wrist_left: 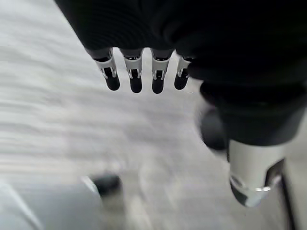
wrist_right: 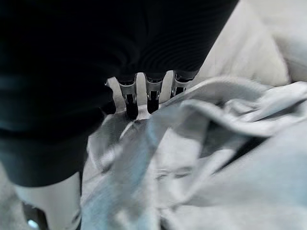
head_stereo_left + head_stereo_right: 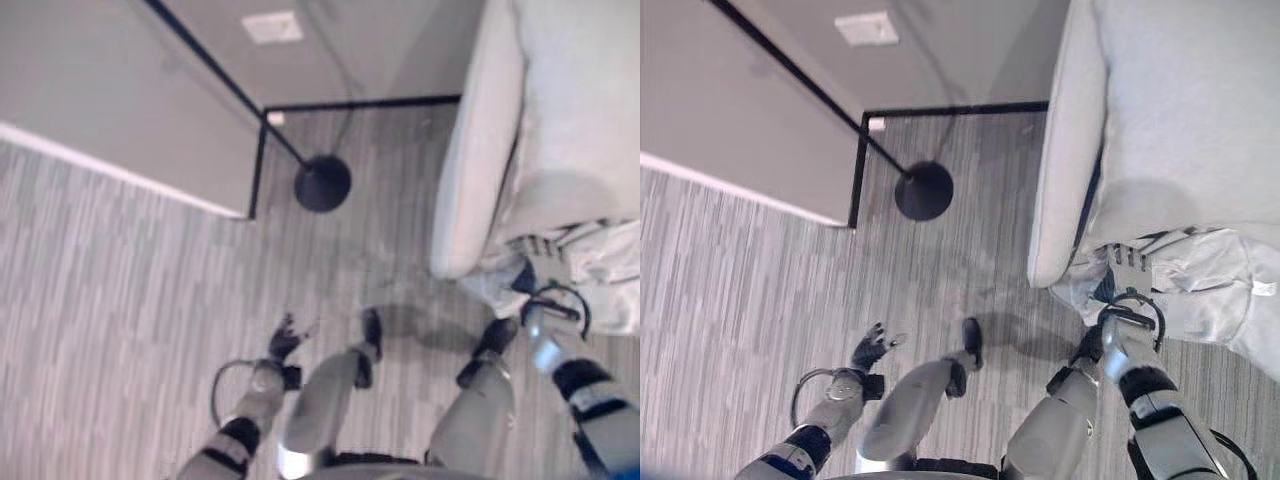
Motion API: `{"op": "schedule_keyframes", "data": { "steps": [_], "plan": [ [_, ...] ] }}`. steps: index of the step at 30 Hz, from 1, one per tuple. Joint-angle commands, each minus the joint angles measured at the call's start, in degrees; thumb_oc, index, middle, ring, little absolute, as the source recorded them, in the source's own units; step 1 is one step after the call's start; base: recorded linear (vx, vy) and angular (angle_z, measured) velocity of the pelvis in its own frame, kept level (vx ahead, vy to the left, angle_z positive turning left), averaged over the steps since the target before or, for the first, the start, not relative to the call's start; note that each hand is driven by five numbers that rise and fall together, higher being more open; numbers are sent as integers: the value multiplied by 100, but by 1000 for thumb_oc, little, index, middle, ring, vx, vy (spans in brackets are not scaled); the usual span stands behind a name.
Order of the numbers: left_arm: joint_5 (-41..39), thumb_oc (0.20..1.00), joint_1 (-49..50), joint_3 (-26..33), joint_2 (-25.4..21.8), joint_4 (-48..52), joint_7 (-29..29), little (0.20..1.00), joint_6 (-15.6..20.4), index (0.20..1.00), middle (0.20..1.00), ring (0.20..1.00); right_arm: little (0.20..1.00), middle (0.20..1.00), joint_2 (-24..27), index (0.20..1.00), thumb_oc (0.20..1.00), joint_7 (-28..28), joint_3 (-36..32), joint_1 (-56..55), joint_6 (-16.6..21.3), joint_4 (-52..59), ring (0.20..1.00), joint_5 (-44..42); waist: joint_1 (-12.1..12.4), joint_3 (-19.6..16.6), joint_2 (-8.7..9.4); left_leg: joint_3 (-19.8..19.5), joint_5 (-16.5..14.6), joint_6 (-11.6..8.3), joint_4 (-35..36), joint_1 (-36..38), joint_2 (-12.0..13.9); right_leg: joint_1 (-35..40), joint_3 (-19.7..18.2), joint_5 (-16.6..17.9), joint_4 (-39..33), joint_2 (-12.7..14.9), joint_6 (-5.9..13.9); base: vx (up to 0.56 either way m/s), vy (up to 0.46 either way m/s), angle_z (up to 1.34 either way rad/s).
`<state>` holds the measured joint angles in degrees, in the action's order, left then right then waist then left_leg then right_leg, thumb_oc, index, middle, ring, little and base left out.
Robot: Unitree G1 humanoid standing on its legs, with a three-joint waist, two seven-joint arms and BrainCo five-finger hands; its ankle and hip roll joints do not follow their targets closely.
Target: Hang the clothes on the sofa on the clothes rack.
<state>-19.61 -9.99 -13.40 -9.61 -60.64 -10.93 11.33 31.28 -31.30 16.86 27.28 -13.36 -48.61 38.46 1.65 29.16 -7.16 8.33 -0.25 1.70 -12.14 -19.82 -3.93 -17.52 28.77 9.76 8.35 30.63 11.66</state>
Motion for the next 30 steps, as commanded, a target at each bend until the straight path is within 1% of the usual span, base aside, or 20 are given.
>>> {"op": "schedule_keyframes", "data": {
  "steps": [1, 2, 3, 5, 7, 8, 9, 10, 11, 14, 18, 19, 20, 21, 22, 23, 26, 27, 30],
  "plan": [
    [-121, 1000, 370, 37, -16, -8, -184, 1000, 89, 1000, 1000, 1000, 1000, 1000, -101, 1000, 1000, -540, -39, -180, -230, -114, 1000, -475, 187, -348, 223, -193, -735, -675, -8, 338, 677, -370, -119, 668, -103, 283, 297, 74, -69, 2],
    [-123, 1000, 373, 38, -18, -7, -185, 1000, 90, 1000, 1000, 1000, 1000, 1000, -106, 1000, 1000, -547, -33, -176, -228, -124, 1000, -480, 178, -350, 221, -202, -733, -676, -8, 337, 678, -361, -106, 667, -106, 282, 297, 61, -83, 5],
    [-130, 1000, 366, -11, 31, 8, -226, 1000, 109, 1000, 1000, 1000, 1000, 1000, -195, 1000, 1000, -556, 97, -227, -284, -247, 1000, -346, 185, -331, 234, -223, -709, -689, 0, 312, 697, -331, -59, 680, -108, 285, 306, 26, -55, 11],
    [-93, 1000, 305, -132, 80, 67, -300, 1000, 150, 1000, 1000, 1000, 1000, 1000, -326, 1000, 1000, -651, 197, -236, -326, -489, 1000, -349, 179, -299, 235, -296, -660, -711, 6, 233, 727, -304, 14, 686, -124, 274, 316, 18, -80, 14],
    [139, 1000, 217, -375, 49, 338, -416, 1000, 210, 1000, 1000, 1000, 1000, 1000, -448, 1000, 1000, -725, 320, -169, -394, -797, 1000, -321, 196, -225, 210, -368, -610, -733, -17, 79, 730, -328, 76, 706, -141, 265, 329, -7, -57, 13],
    [139, 1000, 217, -375, 49, 338, -416, 1000, 210, 1000, 1000, 1000, 1000, 1000, -448, 1000, 1000, -725, 320, -169, -394, -797, 1000, -321, 196, -225, 210, -368, -610, -733, -17, 79, 730, -328, 76, 706, -141, 265, 329, -44, -53, 15],
    [309, 1000, 157, -693, -75, 856, -496, 1000, 275, 1000, 1000, 1000, 1000, 1000, -533, 1000, 1000, -788, 396, -27, -453, -1293, 1000, -445, 244, -120, 145, -425, -555, -750, -59, -120, 693, -388, 146, 735, -167, 281, 334, -63, -60, 16],
    [429, 1000, 72, -871, -183, 1026, -546, 1000, 284, 1000, 1000, 1000, 1000, 1000, -590, 1000, 1000, -829, 522, 123, -476, -1645, 1000, -457, 276, -62, 93, -474, -496, -768, -67, -267, 675, -444, 169, 765, -213, 274, 334, -63, -60, 17],
    [430, 1000, 70, -870, -184, 1028, -548, 1000, 282, 1000, 1000, 1000, 1000, 1000, -594, 1000, 1000, -835, 525, 134, -470, -1661, 1000, -461, 275, -64, 93, -475, -494, -768, -68, -274, 675, -447, 171, 767, -215, 273, 334, -35, -29, 12],
    [766, 1000, -24, -1028, -354, 1205, -803, 1000, 299, 1000, 1000, 1000, 1000, 1000, -757, 1000, 1000, -869, 701, 196, -409, -2276, 1000, -638, 303, -11, 27, -480, -420, -799, -59, -523, 654, -613, 181, 846, -307, 249, 334, -16, -24, 12],
    [867, 1000, -7, -1017, -481, 1398, -923, 1000, 317, 1000, 1000, 1000, 1000, 1000, -741, 1000, 1000, -856, 726, 290, -370, -2524, 1000, -746, 345, 8, -23, -476, -411, -786, -118, -680, 599, -754, 167, 850, -298, 274, 334, -2, -5, 3],
    [1046, 1000, -2, -1028, -575, 1452, -1078, 1000, 323, 1000, 1000, 1000, 1000, 1000, -709, 1000, 1000, -824, 680, 425, -350, -2811, 1000, -925, 398, 23, -95, -474, -382, -779, -119, -773, 563, -834, 173, 856, -296, 307, 334, 0, 0, 0],
    [1211, 1000, -11, -1043, -616, 1404, -1172, 1000, 298, 1000, 1000, 1000, 1000, 1000, -692, 1000, 1000, -827, 718, 493, -357, -2964, 1000, -971, 429, 11, -122, -471, -362, -779, -100, -816, 555, -896, 171, 868, -298, 324, 334, 0, 0, 0],
    [1350, 1000, -9, -1053, -643, 1392, -1281, 1000, 285, 1000, 1000, 1000, 862, 862, -688, 862, 862, -841, 744, 553, -348, -3018, 862, -1030, 444, -16, -126, -462, -348, -780, -84, -858, 539, -958, 146, 886, -305, 328, 334, 0, 0, 0],
    [1473, 1000, 0, -1048, -663, 1408, -1381, 1000, 281, 1000, 1000, 1000, 429, 429, -699, 429, 429, -841, 743, 582, -345, -3082, 429, -1046, 460, -28, -134, -455, -335, -784, -70, -906, 535, -1009, 141, 911, -321, 329, 334, 21, -23, 4],
    [1582, 1000, 16, -1055, -697, 1428, -1449, 1000, 274, 1000, 1000, 1000, 200, 200, -691, 200, 200, -814, 709, 649, -342, -3159, 200, -1141, 482, -35, -150, -461, -328, -789, -60, -960, 537, -1057, 131, 927, -338, 323, 334, 26, -41, 5],
    [1843, 1000, 82, -1083, -760, 1485, -1603, 1000, 196, 1000, 1000, 1000, 200, 200, -703, 200, 200, -692, 705, 850, -392, -3465, 200, -1335, 595, -97, -204, -479, -302, -802, -60, -1128, 521, -1184, 129, 940, -395, 320, 334, 29, -45, 1],
    [2063, 1000, 76, -1100, -758, 1352, -1660, 1000, 151, 1000, 1000, 1000, 200, 200, -784, 200, 200, -703, 668, 901, -341, -3472, 200, -1441, 610, -140, -185, -480, -286, -812, -46, -1199, 551, -1252, 118, 945, -438, 299, 334, 33, -29, 1],
    [2292, 1000, 37, -1155, -744, 1264, -1728, 1000, 113, 1000, 1000, 1000, 200, 200, -845, 200, 200, -726, 622, 902, -242, -3471, 200, -1600, 627, -208, -157, -494, -266, -820, -18, -1252, 580, -1288, 119, 949, -494, 265, 334, 31, -34, 4]
  ]
}}
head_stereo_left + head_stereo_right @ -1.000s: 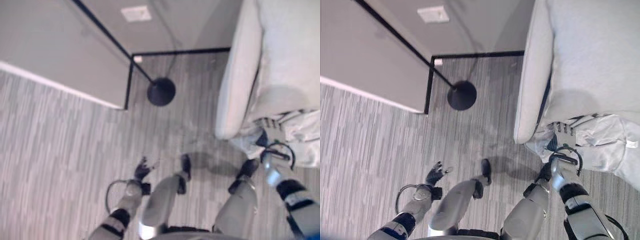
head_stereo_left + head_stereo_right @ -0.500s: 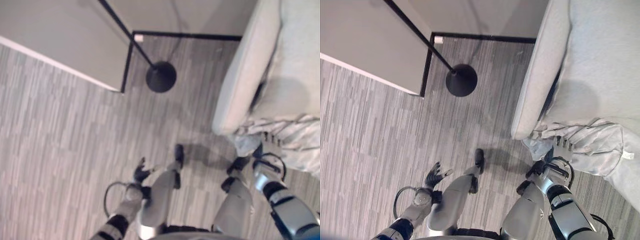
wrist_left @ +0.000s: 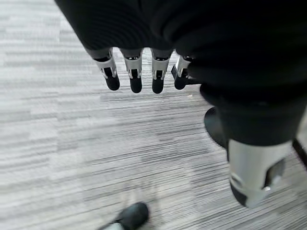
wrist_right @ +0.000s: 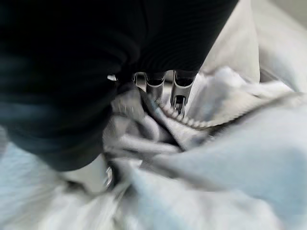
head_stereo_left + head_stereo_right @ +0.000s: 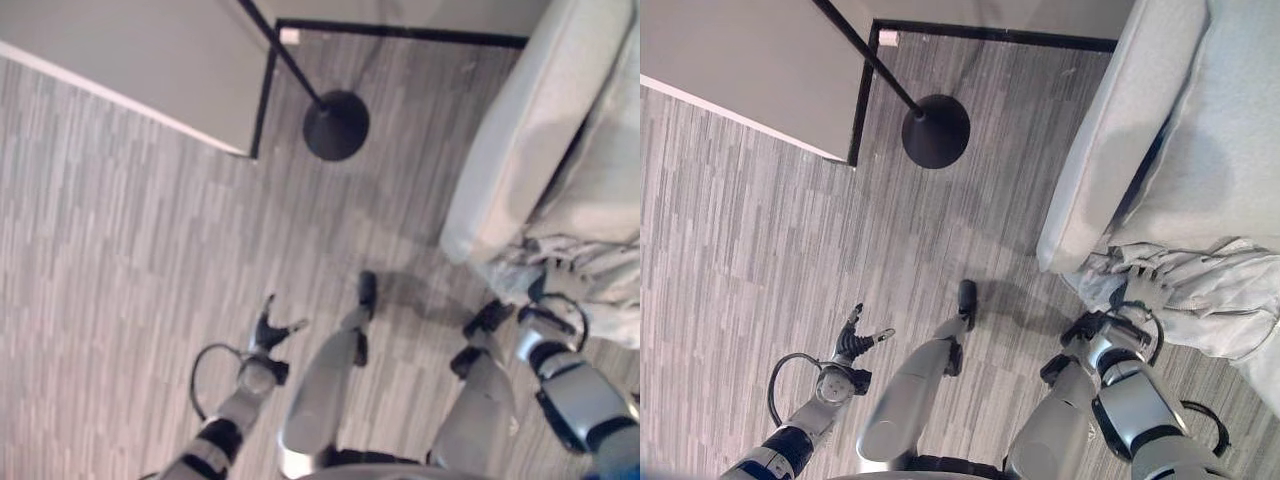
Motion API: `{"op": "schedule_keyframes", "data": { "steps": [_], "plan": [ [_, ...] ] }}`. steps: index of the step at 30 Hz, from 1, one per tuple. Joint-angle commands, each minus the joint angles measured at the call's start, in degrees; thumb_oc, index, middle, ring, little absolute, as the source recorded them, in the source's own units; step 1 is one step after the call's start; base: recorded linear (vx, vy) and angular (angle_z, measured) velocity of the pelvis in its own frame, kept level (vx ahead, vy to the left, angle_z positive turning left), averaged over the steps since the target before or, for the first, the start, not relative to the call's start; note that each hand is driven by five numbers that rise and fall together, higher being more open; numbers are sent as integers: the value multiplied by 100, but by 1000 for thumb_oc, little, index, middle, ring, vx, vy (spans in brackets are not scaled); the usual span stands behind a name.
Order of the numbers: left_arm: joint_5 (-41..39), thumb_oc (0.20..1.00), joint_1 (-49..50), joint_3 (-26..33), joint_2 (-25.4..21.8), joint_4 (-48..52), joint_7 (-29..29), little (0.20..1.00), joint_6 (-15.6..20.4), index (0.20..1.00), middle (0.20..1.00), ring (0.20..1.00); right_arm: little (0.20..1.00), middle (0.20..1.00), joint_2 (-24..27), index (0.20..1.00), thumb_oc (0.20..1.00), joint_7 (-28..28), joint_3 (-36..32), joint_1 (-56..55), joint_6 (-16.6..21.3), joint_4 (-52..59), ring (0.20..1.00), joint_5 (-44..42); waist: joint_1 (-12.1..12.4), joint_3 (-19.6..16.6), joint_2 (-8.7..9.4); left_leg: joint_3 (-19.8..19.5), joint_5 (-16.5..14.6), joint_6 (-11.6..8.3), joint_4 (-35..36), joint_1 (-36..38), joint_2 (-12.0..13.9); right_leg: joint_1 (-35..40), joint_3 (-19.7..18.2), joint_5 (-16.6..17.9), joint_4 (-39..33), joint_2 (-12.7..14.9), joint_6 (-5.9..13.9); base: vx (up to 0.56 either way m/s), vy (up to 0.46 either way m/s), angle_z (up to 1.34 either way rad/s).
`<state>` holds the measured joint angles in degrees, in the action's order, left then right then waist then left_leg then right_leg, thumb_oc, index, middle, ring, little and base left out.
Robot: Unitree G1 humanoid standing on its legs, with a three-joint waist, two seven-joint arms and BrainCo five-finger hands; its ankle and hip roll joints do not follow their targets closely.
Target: Hang the clothes on the sofa on the clothes rack.
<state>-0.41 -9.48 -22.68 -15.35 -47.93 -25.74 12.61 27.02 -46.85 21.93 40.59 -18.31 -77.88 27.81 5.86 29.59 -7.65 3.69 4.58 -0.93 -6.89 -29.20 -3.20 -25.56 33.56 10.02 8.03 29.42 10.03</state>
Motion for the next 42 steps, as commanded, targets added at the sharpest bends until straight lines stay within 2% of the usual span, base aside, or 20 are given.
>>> {"op": "schedule_keyframes", "data": {
  "steps": [1, 5, 6, 7, 8, 11, 15, 18, 24, 25, 26, 30, 32, 33, 35, 37, 41, 42],
  "plan": [
    [444, 1000, -21, -250, -153, -84, -272, 1000, -27, 1000, 1000, 1000, 200, 200, -473, 200, 200, 808, 81, -450, 346, -494, 200, -668, 201, -279, -84, -33, -740, -564, -530, -315, 524, -485, -354, 925, -482, 375, 497, 36, -43, 0],
    [547, 1000, -65, -331, -113, -242, -243, 1000, -74, 1000, 1000, 1000, 200, 200, -605, 200, 200, 814, -259, -535, 936, -254, 200, -1674, 172, -454, 49, -70, -761, -585, -497, -254, 574, -402, -340, 937, -555, 337, 497, 45, -43, 1],
    [590, 1000, -45, -356, -88, -360, -199, 1000, -100, 1000, 1000, 1000, 200, 200, -737, 200, 200, 787, -311, -696, 1233, 25, 200, -2063, 114, -549, 159, -84, -799, -588, -504, -180, 606, -316, -319, 918, -564, 317, 497, 42, -39, 3],
    [590, 1000, -39, -359, -91, -364, -200, 1000, -98, 1000, 1000, 1000, 200, 200, -741, 200, 200, 782, -310, -712, 1237, 32, 200, -2072, 114, -553, 161, -86, -800, -589, -502, -175, 606, -307, -314, 916, -567, 316, 497, 35, -37, 2],
    [606, 1000, -40, -392, -68, -438, -151, 1000, -118, 1000, 1000, 1000, 200, 200, -838, 200, 200, 815, -402, -797, 1465, 254, 200, -2470, 70, -604, 235, -99, -829, -592, -517, -118, 630, -244, -305, 891, -566, 302, 497, 33, -25, 0],
    [579, 1000, 13, -406, -36, -516, -9, 1000, -168, 1000, 1000, 1000, 200, 200, -1112, 200, 200, 981, -467, -1200, 2070, 1423, 200, -3443, -46, -731, 427, -112, -923, -582, -558, 107, 713, -41, -300, 812, -520, 278, 497, 54, -22, 1],
    [568, 1000, 56, -328, 0, -638, 164, 1000, -253, 1000, 1000, 1000, 200, 200, -1292, 200, 200, 1473, -549, -1930, 2881, 3879, 200, -4765, -170, -883, 722, -81, -1030, -594, -586, 587, 846, 406, -273, 638, -430, 194, 460, 67, 2, -6],
    [579, 1000, 153, -276, -74, -596, 388, 1000, -247, 1000, 1000, 1000, 200, 200, -1204, 200, 200, 2042, -704, -2521, 3176, 5148, 200, -5330, -201, -1047, 885, -51, -1082, -599, -551, 1017, 917, 833, -212, 505, -401, 114, 429, 65, 42, -9],
    [321, 1000, 537, 257, -187, -683, 861, 1000, -271, 1000, 1000, 1000, 200, 200, -675, 200, 200, 2626, -1120, -3143, 3302, 7024, 200, -5272, -224, -1636, 1122, 38, -1173, -544, -396, 1830, 930, 1557, -166, 297, -373, -28, 416, 63, 87, -5],
    [321, 1000, 549, 256, -188, -675, 864, 1000, -274, 1000, 1000, 1000, 200, 200, -673, 200, 200, 2627, -1121, -3163, 3293, 7043, 200, -5272, -224, -1634, 1120, 38, -1171, -545, -387, 1847, 930, 1572, -163, 296, -376, -29, 416, 73, 100, -2],
    [100, 1000, 746, 531, -252, -530, 1014, 1000, -306, 1000, 1000, 1000, 200, 200, -590, 200, 200, 2752, -1305, -3249, 3274, 7368, 200, -5355, -202, -1866, 1147, 47, -1186, -501, -322, 2054, 903, 1758, -114, 267, -366, -51, 423, 62, 96, -6],
    [-274, 1000, 974, 1116, -433, -226, 1115, 1000, -375, 1000, 1000, 1000, 200, 200, -511, 200, 200, 2825, -1540, -3070, 3270, 7992, 200, -5528, -101, -2274, 1221, 83, -1207, -414, -97, 2522, 774, 2150, 3, 313, -349, -39, 462, 54, 100, -3],
    [-366, 1000, 1066, 1309, -544, 242, 1113, 1000, -361, 1000, 1000, 1000, 200, 200, -426, 200, 200, 2837, -1624, -2828, 3261, 8221, 200, -5558, -40, -2447, 1244, 99, -1226, -367, -30, 2660, 705, 2273, 51, 360, -355, -25, 490, 25, 91, 2],
    [-513, 1000, 1131, 1574, -678, 870, 1072, 1000, -290, 1000, 1000, 1000, 200, 200, -321, 200, 200, 2797, -1692, -2466, 3216, 8334, 200, -5460, 38, -2628, 1275, 87, -1241, -335, 37, 2773, 657, 2395, 89, 419, -388, -26, 497, 17, 67, 6],
    [-445, 1000, 1135, 1657, -748, 1130, 1018, 1000, -266, 1000, 1000, 1000, 200, 200, -313, 200, 200, 2772, -1673, -2331, 3201, 8334, 200, -5403, 54, -2684, 1289, 88, -1242, -327, 68, 2834, 647, 2452, 111, 434, -404, -25, 497, 0, 41, 10],
    [-144, 1000, 1083, 1864, -920, 1785, 791, 1000, -169, 1000, 1000, 1000, 200, 200, -198, 200, 200, 2746, -1468, -1677, 3140, 8379, 200, -5202, 128, -2812, 1355, 120, -1251, -322, 137, 2984, 618, 2577, 132, 494, -476, -34, 497, -4, 36, 7],
    [275, 1000, 891, 2096, -1034, 2267, 394, 1000, -111, 1000, 1000, 1000, 200, 200, -26, 200, 200, 2743, -1136, -899, 3015, 8360, 200, -4980, 172, -2964, 1449, 192, -1275, -321, 214, 3161, 596, 2707, 133, 543, -550, -48, 497, -10, 5, -5],
    [633, 1000, 609, 1999, -1076, 2331, 94, 1000, -91, 1000, 1000, 1000, 200, 200, 4, 200, 200, 2692, -886, -435, 2994, 8291, 200, -4962, 171, -3063, 1515, 235, -1281, -329, 247, 3245, 591, 2767, 134, 562, -586, -59, 497, -12, 6, -11]
  ]
}}
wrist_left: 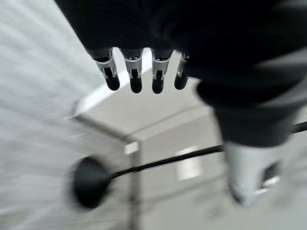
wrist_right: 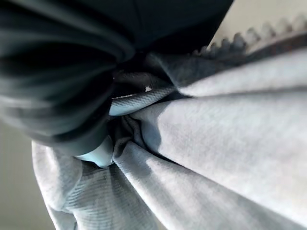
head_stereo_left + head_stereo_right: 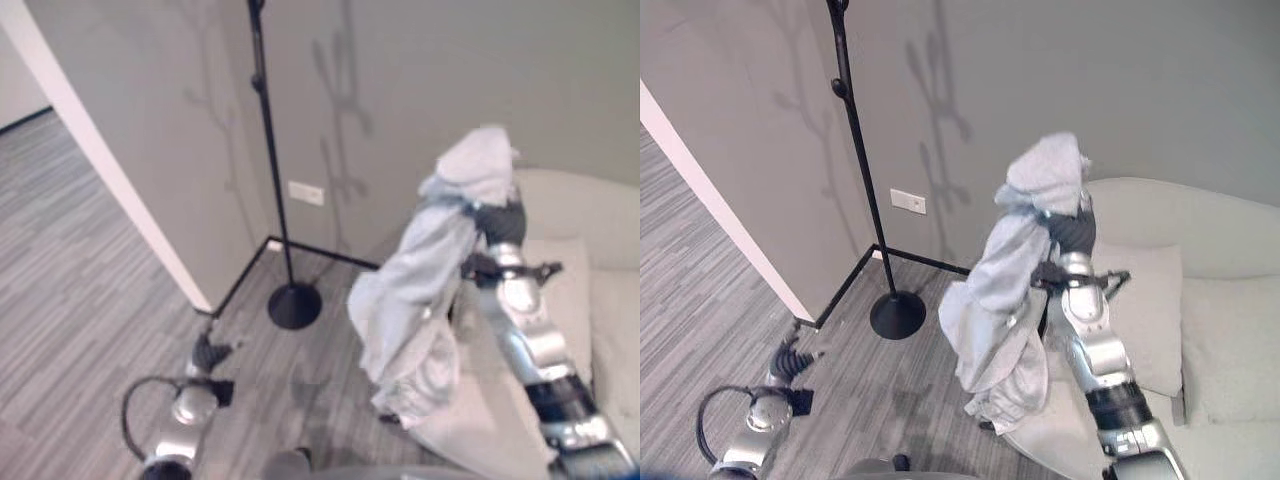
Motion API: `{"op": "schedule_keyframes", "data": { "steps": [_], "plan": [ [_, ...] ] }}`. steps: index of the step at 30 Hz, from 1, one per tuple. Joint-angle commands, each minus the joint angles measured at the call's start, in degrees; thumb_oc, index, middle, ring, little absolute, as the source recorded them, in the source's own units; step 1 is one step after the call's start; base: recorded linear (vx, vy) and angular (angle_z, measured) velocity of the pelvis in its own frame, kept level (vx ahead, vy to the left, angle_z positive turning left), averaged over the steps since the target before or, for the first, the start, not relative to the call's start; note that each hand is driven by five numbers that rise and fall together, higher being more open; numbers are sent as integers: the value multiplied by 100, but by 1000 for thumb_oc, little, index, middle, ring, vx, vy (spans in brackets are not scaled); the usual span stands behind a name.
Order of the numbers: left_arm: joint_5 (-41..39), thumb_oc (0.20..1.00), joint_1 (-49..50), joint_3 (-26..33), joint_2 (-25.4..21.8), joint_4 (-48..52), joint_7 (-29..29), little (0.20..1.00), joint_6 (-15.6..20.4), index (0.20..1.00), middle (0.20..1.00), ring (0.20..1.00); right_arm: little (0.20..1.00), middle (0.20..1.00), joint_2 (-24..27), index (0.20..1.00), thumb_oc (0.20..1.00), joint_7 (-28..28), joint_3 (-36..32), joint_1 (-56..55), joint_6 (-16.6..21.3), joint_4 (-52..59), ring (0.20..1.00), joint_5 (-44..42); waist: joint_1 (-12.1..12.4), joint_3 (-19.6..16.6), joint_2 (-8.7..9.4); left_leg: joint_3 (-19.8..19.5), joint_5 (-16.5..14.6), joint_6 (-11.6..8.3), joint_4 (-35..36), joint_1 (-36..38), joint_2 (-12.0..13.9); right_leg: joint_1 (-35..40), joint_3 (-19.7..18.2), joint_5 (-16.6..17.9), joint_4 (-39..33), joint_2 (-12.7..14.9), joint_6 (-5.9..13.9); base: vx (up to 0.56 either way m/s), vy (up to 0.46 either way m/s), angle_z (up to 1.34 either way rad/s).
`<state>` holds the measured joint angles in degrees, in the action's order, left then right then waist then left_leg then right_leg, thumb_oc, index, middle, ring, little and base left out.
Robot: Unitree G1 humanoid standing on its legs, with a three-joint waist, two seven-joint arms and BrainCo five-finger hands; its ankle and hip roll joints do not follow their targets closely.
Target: Hang the clothes on the sofa on the clothes rack.
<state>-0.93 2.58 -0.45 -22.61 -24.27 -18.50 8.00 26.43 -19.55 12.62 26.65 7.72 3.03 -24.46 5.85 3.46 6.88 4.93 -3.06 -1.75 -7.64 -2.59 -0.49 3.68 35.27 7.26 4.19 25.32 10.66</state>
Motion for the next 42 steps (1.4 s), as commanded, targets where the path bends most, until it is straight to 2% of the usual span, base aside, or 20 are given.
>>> {"op": "schedule_keyframes", "data": {
  "steps": [1, 4, 7, 11, 13, 18, 21, 22, 23, 26, 30, 31, 33, 34, 35, 37, 38, 40, 41, 42],
  "plan": [
    [866, 1000, -983, -426, -389, 49, -849, 1000, 458, 1000, 1000, 1000, 200, 200, 83, 200, 200, -89, 351, 1526, 378, 136, 200, 253, 122, -541, 101, 157, -511, -257, 397, 705, 324, -96, -51, 851, -236, 333, 434, -12, 5, -12],
    [868, 1000, -1124, -613, -368, 62, -797, 1000, 527, 1000, 1000, 1000, 200, 200, 169, 200, 200, -154, 485, 2022, 380, 27, 200, 226, 71, -569, 109, 223, -493, -265, 475, 819, 335, -62, -77, 872, -257, 320, 434, -12, 18, -9],
    [816, 1000, -1290, -1209, -191, -78, -415, 1000, 564, 1000, 1000, 1000, 200, 200, 177, 200, 200, -255, 723, 2876, 357, -270, 200, 68, -21, -660, 127, 343, -461, -272, 596, 982, 352, -28, -136, 906, -301, 303, 434, -22, 23, -16],
    [733, 1000, -1291, -1556, -39, -118, -150, 1000, 571, 1000, 1000, 1000, 200, 200, 167, 200, 200, -289, 812, 3278, 338, -525, 200, -16, -41, -667, 125, 385, -448, -278, 640, 1052, 373, -23, -178, 919, -318, 282, 434, -7, 7, -12],
    [669, 1000, -1411, -2153, 211, -249, 142, 1000, 638, 1000, 1000, 1000, 200, 200, 65, 200, 200, -364, 949, 3920, 366, -991, 200, -211, -71, -674, 149, 429, -434, -286, 689, 1127, 385, -16, -213, 908, -314, 252, 434, -30, 5, -2],
    [-149, 1000, -1865, -3154, 799, -253, 642, 1000, 672, 1000, 1000, 1000, 200, 200, -241, 200, 200, -547, 1107, 4596, 464, -1342, 200, -379, -192, -627, 244, 437, -315, -238, 722, 1086, 322, -71, -215, 970, -323, 315, 434, -28, -2, -2],
    [-433, 1000, -2009, -3343, 922, -153, 741, 1000, 667, 1000, 1000, 1000, 200, 200, -342, 200, 200, -586, 1131, 4659, 506, -1378, 200, -435, -216, -609, 246, 428, -317, -233, 720, 1089, 320, -81, -239, 967, -313, 308, 434, 0, -2, -1],
    [-901, 583, -2194, -3506, 1150, -188, 808, 583, 608, 583, 583, 583, 200, 200, -485, 200, 200, -611, 1184, 4690, 520, -1332, 200, -455, -258, -591, 258, 418, -324, -226, 713, 1092, 310, -77, -261, 953, -302, 305, 434, 0, 0, 0],
    [-907, 200, -2202, -3506, 1154, -195, 811, 200, 610, 200, 200, 200, 200, 200, -483, 200, 200, -612, 1186, 4692, 520, -1331, 200, -454, -257, -586, 255, 418, -324, -226, 713, 1093, 310, -76, -261, 952, -301, 305, 434, 0, 0, 0],
    [-1592, 200, -2492, -3579, 1490, -306, 816, 200, 519, 200, 200, 200, 200, 200, -591, 200, 200, -637, 1258, 4724, 476, -1292, 200, -421, -341, -552, 258, 411, -328, -215, 700, 1071, 301, -126, -305, 935, -276, 301, 426, 0, 0, 0],
    [-1800, 200, -2561, -3329, 1394, -93, 616, 200, 500, 200, 200, 200, 200, 200, -402, 200, 200, -686, 1210, 4640, 448, -1113, 200, -245, -379, -387, 212, 424, -305, -214, 645, 1035, 333, -253, -414, 902, -79, 274, 403, -53, -27, -1],
    [-1781, 200, -2560, -3255, 1284, 10, 502, 200, 511, 200, 200, 200, 200, 200, -271, 200, 200, -735, 1118, 4554, 443, -993, 200, -156, -426, -265, 245, 365, -288, -204, 484, 908, 359, -361, -670, 828, 151, 240, 359, -101, -75, 3],
    [-1728, 200, -2549, -3022, 1116, 239, 367, 200, 609, 200, 200, 200, 200, 200, 48, 200, 200, -731, 980, 4287, 490, -674, 200, 64, -409, -14, 224, 279, -276, -172, 205, 691, 478, -606, -1364, 242, 748, -124, 173, -126, -54, 15],
    [-1682, 200, -2500, -2934, 1060, 348, 280, 200, 680, 200, 200, 200, 200, 200, 180, 200, 200, -754, 966, 4228, 533, -561, 200, 147, -364, 33, 186, 322, -282, -162, 127, 621, 523, -733, -1422, 26, 1070, -240, 115, -91, -32, 14],
    [-1592, 200, -2328, -2703, 890, 666, 168, 200, 723, 200, 200, 200, 200, 200, 286, 200, 200, -777, 889, 4174, 616, -475, 200, 201, -259, 119, 161, 359, -270, -161, 9, 546, 534, -855, -1310, -37, 1329, -287, 81, -7, -70, -2],
    [-1034, 200, -1901, -2248, 526, 1298, 87, 200, 689, 200, 200, 200, 200, 200, 559, 200, 200, -730, 742, 3950, 683, -104, 200, 359, -134, 102, 178, 312, -319, -198, -105, 442, 543, -689, -1148, -511, 1112, -499, -29, 105, -167, -16],
    [-709, 200, -1675, -2019, 385, 1570, -32, 200, 717, 200, 200, 200, 200, 200, 603, 200, 200, -758, 600, 3725, 699, 114, 200, 624, -80, 110, 163, 270, -316, -230, -188, 360, 585, -595, -1159, -611, 940, -658, -100, 117, -177, -18],
    [-397, 200, -1407, -1595, 196, 1951, -254, 200, 833, 200, 200, 200, 200, 200, 703, 200, 200, -744, 362, 3336, 812, 546, 200, 966, 52, 160, 149, 250, -202, -330, -501, 60, 656, -398, -1123, -611, 547, -811, -149, 22, -145, 1],
    [-190, 200, -1268, -1418, 111, 2223, -400, 200, 929, 200, 200, 200, 200, 200, 838, 200, 200, -826, 123, 2989, 829, 766, 200, 1299, 109, 170, 124, 263, 97, -523, -864, -324, 802, -171, -899, -526, 110, -866, -159, -48, -95, 11],
    [-186, 200, -1259, -1424, 107, 2240, -401, 200, 920, 200, 200, 200, 200, 200, 839, 200, 200, -831, 112, 2970, 820, 785, 200, 1310, 92, 157, 131, 241, 129, -517, -870, -362, 793, -168, -868, -485, 65, -870, -170, -53, -31, 13]
  ]
}}
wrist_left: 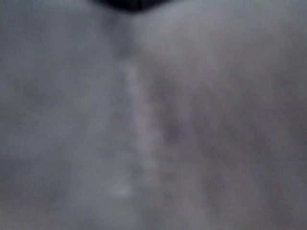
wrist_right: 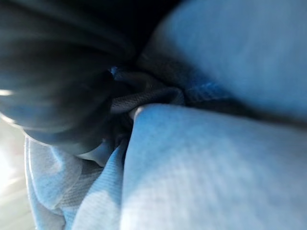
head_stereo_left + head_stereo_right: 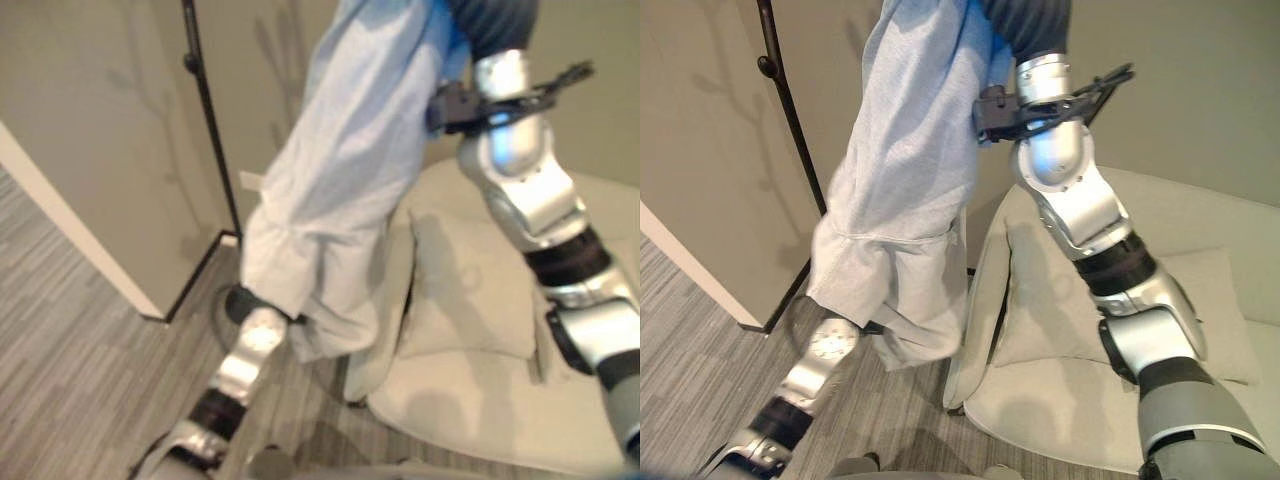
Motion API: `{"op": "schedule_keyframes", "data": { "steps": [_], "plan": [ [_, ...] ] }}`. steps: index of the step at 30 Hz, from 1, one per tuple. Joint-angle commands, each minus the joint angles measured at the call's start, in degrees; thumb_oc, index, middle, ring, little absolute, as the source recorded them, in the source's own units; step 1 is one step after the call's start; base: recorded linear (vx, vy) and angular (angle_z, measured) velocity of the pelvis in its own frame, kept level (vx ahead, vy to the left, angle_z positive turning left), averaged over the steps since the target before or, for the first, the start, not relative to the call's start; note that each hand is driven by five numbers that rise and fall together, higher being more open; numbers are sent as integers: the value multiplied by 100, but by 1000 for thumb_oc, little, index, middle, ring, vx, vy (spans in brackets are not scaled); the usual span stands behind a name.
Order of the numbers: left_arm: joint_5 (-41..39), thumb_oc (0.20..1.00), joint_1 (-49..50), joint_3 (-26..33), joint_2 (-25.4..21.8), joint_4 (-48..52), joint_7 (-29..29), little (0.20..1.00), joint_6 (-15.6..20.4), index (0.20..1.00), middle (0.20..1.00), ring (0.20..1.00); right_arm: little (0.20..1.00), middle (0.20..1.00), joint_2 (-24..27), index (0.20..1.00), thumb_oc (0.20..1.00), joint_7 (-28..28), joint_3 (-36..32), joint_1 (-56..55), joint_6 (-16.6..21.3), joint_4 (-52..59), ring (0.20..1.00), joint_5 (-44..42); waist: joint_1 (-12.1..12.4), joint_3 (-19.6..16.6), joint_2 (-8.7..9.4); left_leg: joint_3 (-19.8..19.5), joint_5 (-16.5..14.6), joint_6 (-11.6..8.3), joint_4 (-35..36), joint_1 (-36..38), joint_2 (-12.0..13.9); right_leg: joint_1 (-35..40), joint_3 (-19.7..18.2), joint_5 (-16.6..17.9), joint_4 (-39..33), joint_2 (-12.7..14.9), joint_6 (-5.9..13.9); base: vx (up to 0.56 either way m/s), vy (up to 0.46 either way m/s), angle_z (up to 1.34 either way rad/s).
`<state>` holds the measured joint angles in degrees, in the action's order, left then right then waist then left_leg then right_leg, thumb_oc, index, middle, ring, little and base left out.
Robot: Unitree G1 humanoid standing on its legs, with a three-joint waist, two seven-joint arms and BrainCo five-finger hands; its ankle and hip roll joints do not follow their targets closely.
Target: Hang the clothes on the sofa on the clothes rack.
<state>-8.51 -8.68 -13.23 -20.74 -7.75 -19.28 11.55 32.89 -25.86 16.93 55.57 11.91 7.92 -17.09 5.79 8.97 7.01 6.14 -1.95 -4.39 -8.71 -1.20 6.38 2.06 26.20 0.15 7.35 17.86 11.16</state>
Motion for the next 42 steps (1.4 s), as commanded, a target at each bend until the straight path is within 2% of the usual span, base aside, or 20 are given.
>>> {"op": "schedule_keyframes", "data": {
  "steps": [1, 2, 3, 4, 5, 7, 10, 13, 14, 15, 17, 19, 24, 26, 27, 29, 32, 37, 39, 42],
  "plan": [
    [628, 200, -120, -42, -103, 701, -389, 200, 625, 200, 200, 200, 200, 200, 241, 200, 200, -285, -421, -31, 372, 351, 200, 826, 91, -422, 64, 253, 44, -281, -706, -502, 233, 85, 145, 254, -399, -141, -193, -17, 13, 59],
    [631, 200, -110, -45, -106, 716, -390, 200, 619, 200, 200, 200, 200, 200, 238, 200, 200, -292, -428, -49, 361, 372, 200, 841, 77, -431, 73, 242, 81, -272, -688, -518, 219, 89, 168, 293, -438, -139, -202, 3, 108, 81],
    [812, 200, -138, 125, -166, 963, -572, 200, 683, 200, 200, 200, 200, 200, 282, 200, 200, -400, -542, -209, 290, 498, 200, 1219, 12, -467, -12, 576, 251, -356, -533, -464, 658, 237, 385, 358, -640, -69, -116, -4, 91, 91],
    [820, 200, -120, 130, -166, 982, -577, 200, 672, 200, 200, 200, 200, 200, 273, 200, 200, -405, -540, -219, 279, 512, 200, 1230, 1, -466, -16, 569, 266, -364, -508, -446, 663, 259, 397, 368, -663, -84, -118, -19, 329, 96],
    [1062, 200, -16, 330, -223, 1216, -758, 200, 701, 200, 200, 200, 200, 200, 288, 200, 200, -488, -494, -210, 162, 499, 200, 1514, -51, -518, -87, 730, 503, -458, -131, -280, 1063, 270, 472, 420, -704, 84, -32, -73, 578, 105],
    [1404, 200, -41, 397, -173, 1205, -1040, 200, 672, 200, 200, 200, 200, 200, 271, 200, 200, -620, -702, -481, 17, 624, 200, 1942, -173, -602, -106, 840, 1418, -692, 555, -57, 1880, 100, 507, 477, -541, 523, 138, -89, 726, 70],
    [1707, 200, -207, 221, -216, 1026, -1210, 200, 666, 200, 200, 200, 200, 200, 305, 200, 200, -787, -989, -914, -92, 737, 200, 2276, -276, -706, -188, 821, 2234, -1017, 917, 139, 2415, -60, 485, 567, -254, 956, 317, -5, 580, 22],
    [1958, 200, -295, 162, -220, 1114, -1126, 200, 564, 200, 200, 200, 200, 200, 146, 200, 200, -722, -1488, -1817, -276, 1149, 200, 2501, -390, -802, -330, 860, 1056, -1015, 789, 72, 2150, -21, 411, 1019, 47, 1480, 384, 19, 627, 35],
    [2253, 200, -357, 25, -412, 1100, -1141, 200, 588, 200, 200, 200, 200, 200, -89, 200, 200, -738, -1823, -2529, -457, 1464, 200, 2809, -370, -766, -271, 722, 283, -777, 84, -194, 1676, 94, 389, 1961, 198, 1976, 384, 19, 595, 76],
    [2263, 200, -355, -1, -429, 1094, -1151, 200, 591, 200, 200, 200, 200, 200, -118, 200, 200, -727, -1857, -2583, -484, 1520, 200, 2827, -372, -766, -208, 703, 230, -740, 4, -236, 1615, 115, 405, 2017, 166, 2038, 384, 21, 600, 105],
    [2416, 200, -328, 141, -720, 1136, -1241, 200, 559, 200, 200, 200, 200, 200, -311, 200, 200, -769, -1933, -2742, -654, 1632, 200, 3158, -377, -704, -116, 828, -102, -392, -177, -255, 1183, 101, 592, 2580, 380, 2397, 384, 9, 412, 76],
    [2654, 200, -281, 328, -935, 1216, -1395, 200, 505, 200, 200, 200, 200, 200, -510, 200, 200, -959, -2044, -2823, -907, 1654, 200, 3491, -455, -646, -184, 780, -326, -123, -243, -185, 862, 61, 552, 2323, 877, 2289, 384, 72, 496, 46],
    [2955, 200, 86, 504, -942, 1274, -1560, 200, 460, 200, 200, 200, 200, 200, -628, 200, 200, -1180, -2335, -3121, -1131, 1725, 200, 4182, -522, -568, -239, 902, -295, 424, 222, 161, -35, -382, 324, 929, 1866, 1082, 193, 50, 461, 30],
    [3027, 200, 110, 481, -933, 1245, -1494, 200, 464, 200, 200, 200, 200, 200, -556, 200, 200, -1306, -2486, -3199, -1289, 1696, 200, 4495, -560, -574, -246, 906, -223, 496, 408, 300, -291, -576, 363, 539, 1954, 565, 88, 56, 240, -34],
    [3035, 200, 107, 467, -924, 1240, -1490, 200, 468, 200, 200, 200, 200, 200, -559, 200, 200, -1316, -2485, -3215, -1312, 1711, 200, 4530, -530, -586, -254, 921, -195, 479, 473, 332, -273, -579, 361, 492, 1953, 535, 54, 59, 145, -45],
    [3146, 200, 44, 462, -872, 1188, -1459, 200, 434, 200, 200, 200, 200, 200, -557, 200, 200, -1506, -2581, -3283, -1428, 1742, 200, 4795, -598, -622, -256, 1001, -157, 463, 701, 523, -454, -647, 418, 106, 1624, 34, -150, 54, 99, -37],
    [3388, 200, -178, 398, -919, 1073, -1436, 200, 411, 200, 200, 200, 200, 200, -559, 200, 200, -1537, -2555, -3212, -1523, 1893, 200, 5049, -722, -649, -290, 1120, -237, 438, 833, 763, -482, -753, 280, 210, 1186, -151, -177, 133, 7, -43],
    [3964, 200, -873, 485, -1270, 1043, -1703, 200, 207, 200, 200, 200, 200, 200, -441, 200, 200, -1419, -2451, -2908, -1632, 2008, 200, 5399, -1047, -685, -435, 1446, -449, 431, 936, 1172, -406, -1164, 305, 1008, 782, 183, 140, 163, -22, -39],
    [4337, 200, -1214, 547, -1429, 812, -2037, 200, 37, 200, 200, 200, 200, 200, -336, 200, 200, -1334, -2384, -2793, -1590, 1906, 200, 5425, -1125, -709, -439, 1509, -585, 400, 850, 1275, -378, -1072, 257, 1003, 555, 119, 176, 296, -58, -21],
    [4875, 200, -1487, 764, -1764, 488, -2460, 200, -293, 200, 200, 200, 200, 200, -12, 200, 200, -1224, -2254, -2801, -1366, 1536, 200, 5329, -1092, -894, -400, 1660, -797, 313, 660, 1446, -271, -833, 181, 597, 394, -191, -10, 280, -108, -11]
  ]
}}
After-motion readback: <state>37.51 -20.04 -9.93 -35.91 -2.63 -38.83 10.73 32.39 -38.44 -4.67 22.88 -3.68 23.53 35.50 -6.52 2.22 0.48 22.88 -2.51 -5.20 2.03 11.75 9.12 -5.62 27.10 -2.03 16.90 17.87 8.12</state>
